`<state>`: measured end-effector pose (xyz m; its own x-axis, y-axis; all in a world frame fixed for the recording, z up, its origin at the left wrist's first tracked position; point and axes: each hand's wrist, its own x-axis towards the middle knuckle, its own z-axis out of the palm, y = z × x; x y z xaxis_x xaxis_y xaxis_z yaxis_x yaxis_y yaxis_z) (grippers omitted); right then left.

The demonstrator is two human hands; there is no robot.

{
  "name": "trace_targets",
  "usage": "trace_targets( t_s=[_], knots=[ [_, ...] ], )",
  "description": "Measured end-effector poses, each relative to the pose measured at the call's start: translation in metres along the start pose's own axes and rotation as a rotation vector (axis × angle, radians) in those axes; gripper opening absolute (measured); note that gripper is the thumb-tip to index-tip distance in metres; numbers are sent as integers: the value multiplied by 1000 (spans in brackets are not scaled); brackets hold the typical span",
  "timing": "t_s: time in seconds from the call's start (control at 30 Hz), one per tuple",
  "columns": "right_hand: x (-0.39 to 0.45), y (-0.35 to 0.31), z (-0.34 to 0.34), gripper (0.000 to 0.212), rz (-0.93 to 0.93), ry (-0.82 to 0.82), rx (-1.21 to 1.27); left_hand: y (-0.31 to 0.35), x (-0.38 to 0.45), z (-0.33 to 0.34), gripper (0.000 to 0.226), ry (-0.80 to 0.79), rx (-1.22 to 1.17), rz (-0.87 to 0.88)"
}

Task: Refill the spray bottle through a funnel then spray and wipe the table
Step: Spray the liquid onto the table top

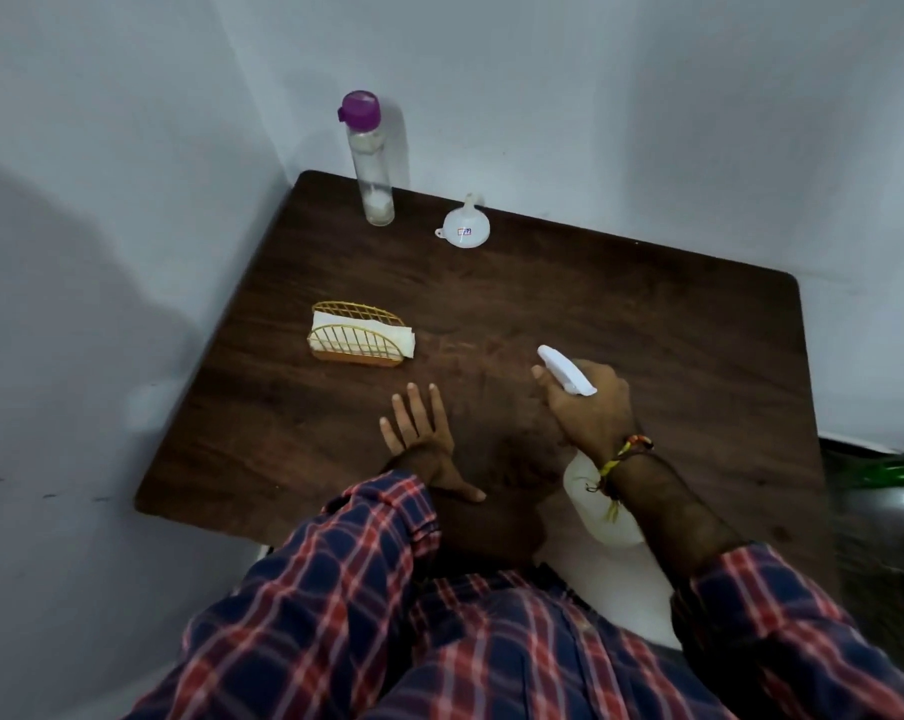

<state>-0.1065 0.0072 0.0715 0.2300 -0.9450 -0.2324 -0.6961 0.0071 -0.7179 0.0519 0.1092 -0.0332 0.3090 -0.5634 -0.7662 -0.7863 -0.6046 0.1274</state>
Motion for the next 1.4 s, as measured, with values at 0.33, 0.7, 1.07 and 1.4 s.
trace_targets(
  t_s=[0.33,0.7,1.07,1.4],
  knots=[
    [17,14,17,38,178,-93,-150,4,-3,-6,170,-60,-2,-20],
    [-23,29,20,58,18,-441,-486,4,-6,-10,169,-70,-1,-15],
    [-59,54,3,44,103,-493,-616,5,-8,-7,174,-29,-3,-41],
    [-53,39,-17,37,124,-400,-496,19,-19,-9,170,9,33,-119]
  ],
)
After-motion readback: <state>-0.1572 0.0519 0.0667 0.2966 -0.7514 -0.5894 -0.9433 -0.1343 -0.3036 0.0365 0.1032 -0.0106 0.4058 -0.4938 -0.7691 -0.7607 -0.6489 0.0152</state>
